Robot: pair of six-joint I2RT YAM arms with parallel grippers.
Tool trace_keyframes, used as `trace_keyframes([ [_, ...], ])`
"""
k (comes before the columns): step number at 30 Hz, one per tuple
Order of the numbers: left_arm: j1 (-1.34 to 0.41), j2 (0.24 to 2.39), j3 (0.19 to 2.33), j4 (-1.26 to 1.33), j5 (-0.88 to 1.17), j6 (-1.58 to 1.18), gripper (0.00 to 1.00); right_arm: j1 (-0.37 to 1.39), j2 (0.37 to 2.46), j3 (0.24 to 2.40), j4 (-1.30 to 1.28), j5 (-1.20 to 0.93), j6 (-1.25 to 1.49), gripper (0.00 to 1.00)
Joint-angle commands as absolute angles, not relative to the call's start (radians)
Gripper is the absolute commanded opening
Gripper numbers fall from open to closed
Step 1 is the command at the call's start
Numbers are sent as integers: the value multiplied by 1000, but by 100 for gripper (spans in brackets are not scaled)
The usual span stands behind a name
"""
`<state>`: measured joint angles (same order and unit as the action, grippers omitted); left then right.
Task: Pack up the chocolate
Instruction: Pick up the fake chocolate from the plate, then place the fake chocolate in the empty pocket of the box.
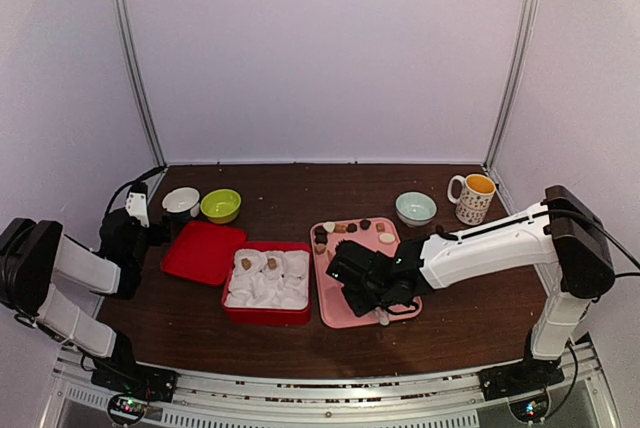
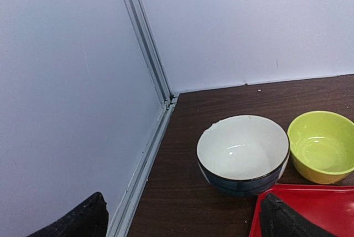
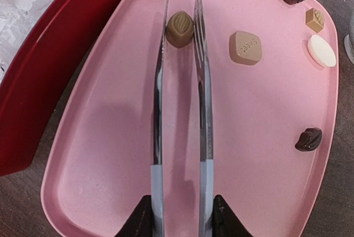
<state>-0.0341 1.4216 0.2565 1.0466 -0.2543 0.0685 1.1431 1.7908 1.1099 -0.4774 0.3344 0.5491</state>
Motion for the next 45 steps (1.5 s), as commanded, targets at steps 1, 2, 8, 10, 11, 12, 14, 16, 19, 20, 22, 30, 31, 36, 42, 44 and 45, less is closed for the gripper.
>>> trace_keyframes([
  [1,-28,1430,276,1092,-255,58,98,1137,1784,1142,-486,349,553,29],
  [2,-27,1430,276,1093,-256,58,98,1137,1778,1143,-488,354,551,29],
  [8,-28,1430,276,1094,-255,58,98,1137,1719,1142,-501,397,548,27],
  [10,-27,1430,276,1093,-256,58,98,1138,1693,1137,-498,413,543,27],
  [11,-27,1430,276,1093,-255,58,98,1137,1680,1135,-499,416,540,26],
  [12,-27,1430,276,1094,-256,58,98,1137,1668,1133,-496,419,533,26],
  [14,-27,1429,276,1093,-256,58,98,1139,1646,1132,-489,413,514,26],
  [16,-27,1429,277,1093,-256,58,98,1140,1625,1133,-480,406,497,26],
  [19,-28,1430,276,1093,-256,58,98,1150,1586,1122,-435,372,461,25],
  [20,-27,1430,276,1093,-256,58,98,1154,1573,1117,-412,356,442,25],
  [22,-27,1429,276,1092,-256,58,98,1162,1549,1106,-368,325,417,25],
  [30,-27,1430,276,1093,-255,58,98,1179,1550,1116,-305,259,373,25],
  [31,-27,1429,276,1094,-255,58,98,1180,1555,1122,-303,249,369,25],
  [36,-28,1429,276,1094,-255,58,98,1184,1602,1157,-320,241,358,25],
  [42,-27,1429,276,1093,-255,58,98,1189,1656,1197,-348,241,349,25],
  [44,-27,1430,276,1094,-256,58,98,1192,1669,1206,-347,234,346,25],
  [45,-27,1430,276,1094,-254,58,98,1195,1675,1211,-348,233,344,25],
])
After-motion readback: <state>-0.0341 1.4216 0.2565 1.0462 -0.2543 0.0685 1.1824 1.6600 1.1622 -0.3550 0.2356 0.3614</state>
